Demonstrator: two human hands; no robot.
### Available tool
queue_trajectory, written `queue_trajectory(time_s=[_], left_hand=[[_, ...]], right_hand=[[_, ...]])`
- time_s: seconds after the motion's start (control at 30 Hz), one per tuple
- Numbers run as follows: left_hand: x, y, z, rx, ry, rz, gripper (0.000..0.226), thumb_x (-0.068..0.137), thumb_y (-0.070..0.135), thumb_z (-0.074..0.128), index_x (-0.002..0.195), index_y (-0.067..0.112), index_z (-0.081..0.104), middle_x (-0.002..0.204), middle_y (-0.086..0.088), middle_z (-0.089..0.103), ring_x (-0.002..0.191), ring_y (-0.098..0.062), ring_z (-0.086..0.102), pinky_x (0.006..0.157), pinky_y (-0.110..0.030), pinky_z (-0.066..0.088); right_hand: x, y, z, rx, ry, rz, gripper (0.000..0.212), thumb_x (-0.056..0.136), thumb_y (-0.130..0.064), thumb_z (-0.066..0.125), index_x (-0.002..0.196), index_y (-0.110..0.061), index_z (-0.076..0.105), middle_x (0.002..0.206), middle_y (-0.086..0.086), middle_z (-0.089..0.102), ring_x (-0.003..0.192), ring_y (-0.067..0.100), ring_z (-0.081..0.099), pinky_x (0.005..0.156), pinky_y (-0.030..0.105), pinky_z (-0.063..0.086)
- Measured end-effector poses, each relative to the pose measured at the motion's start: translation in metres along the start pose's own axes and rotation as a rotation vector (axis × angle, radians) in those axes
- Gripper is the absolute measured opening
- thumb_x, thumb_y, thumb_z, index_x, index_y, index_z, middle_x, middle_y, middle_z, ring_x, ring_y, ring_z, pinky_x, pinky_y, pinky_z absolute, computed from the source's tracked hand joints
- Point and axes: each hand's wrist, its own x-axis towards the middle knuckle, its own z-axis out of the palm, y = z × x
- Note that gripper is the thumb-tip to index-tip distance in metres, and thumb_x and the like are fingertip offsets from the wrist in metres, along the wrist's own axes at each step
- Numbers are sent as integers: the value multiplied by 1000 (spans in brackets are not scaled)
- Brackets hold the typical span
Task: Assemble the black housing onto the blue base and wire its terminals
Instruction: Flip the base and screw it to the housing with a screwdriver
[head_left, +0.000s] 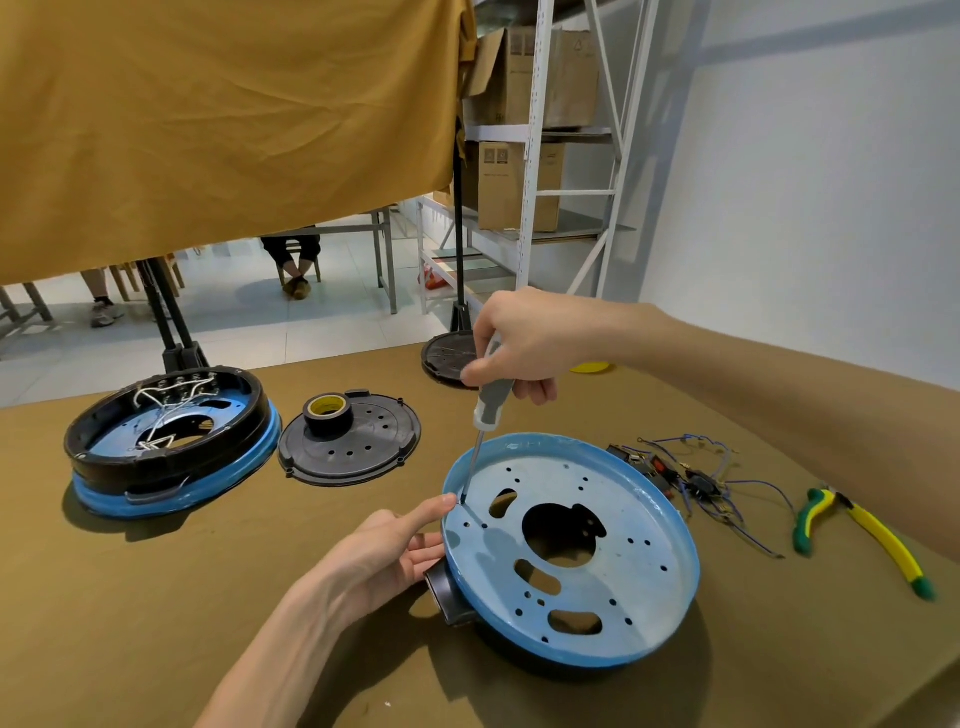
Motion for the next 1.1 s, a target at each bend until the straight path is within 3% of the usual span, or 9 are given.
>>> queue_trajectory(time_s=[0.13,0.23,0.4,0.53,0.63,0.77,0.9,1.0,1.1], left_hand=[[0,-1,0,-6,-6,-1,81,55,28,92,120,-9,61,108,-29,74,98,-35,76,73,-39,65],[-2,-1,1,-12,-9,-3,80,57,29,91,121,-8,61,109,-27,74,100,-34,76,74,-38,65],[-5,1,2,-20,-1,-8,79,64,27,88,127,-9,57,109,-28,74,100,-35,76,80,-42,64],[-3,-1,2,-53,47,4,93,73,25,88,144,-9,38,110,-30,73,102,-37,75,71,-41,65],[-3,-2,3,-57,52,8,75,74,27,86,134,-5,53,108,-26,75,98,-34,76,66,-36,64],[-3,-3,5,-40,63,21,63,72,32,86,123,3,63,106,-22,77,96,-30,77,66,-33,63],[0,-5,11,22,116,109,45,82,36,78,117,9,70,101,-13,79,100,-27,75,82,-37,61],[0,-9,21,153,210,192,28,97,39,66,111,16,75,99,-4,80,105,-21,70,91,-35,54],[-2,-11,25,276,248,294,14,101,32,63,103,25,75,93,2,80,86,-19,73,77,-42,57]], right_hand=[[2,3,-4,10,-40,31,40,97,-47,67,102,-7,65,73,10,76,55,20,73,46,23,54],[-3,4,-11,112,-114,-28,29,91,-31,78,104,-16,56,78,6,75,57,16,73,48,23,55],[1,4,9,3,75,25,37,100,-43,62,92,-7,67,59,7,73,48,21,70,40,19,48],[-4,11,7,-23,46,52,42,98,-50,63,92,-8,68,62,5,74,49,17,70,41,19,48],[-10,23,7,63,160,43,36,99,-46,62,92,-11,68,61,4,73,48,15,68,44,20,50],[-30,58,17,556,287,102,32,100,-37,65,97,-7,76,75,13,76,53,13,65,50,23,54],[-56,91,54,1375,142,357,37,94,-25,73,117,3,70,91,20,75,63,15,65,58,22,59],[-73,108,80,1963,-28,332,42,90,-11,72,127,5,60,93,22,67,69,21,66,63,26,63],[-89,113,98,2035,-194,188,43,84,-4,64,124,-1,50,93,18,61,71,25,62,64,32,60]])
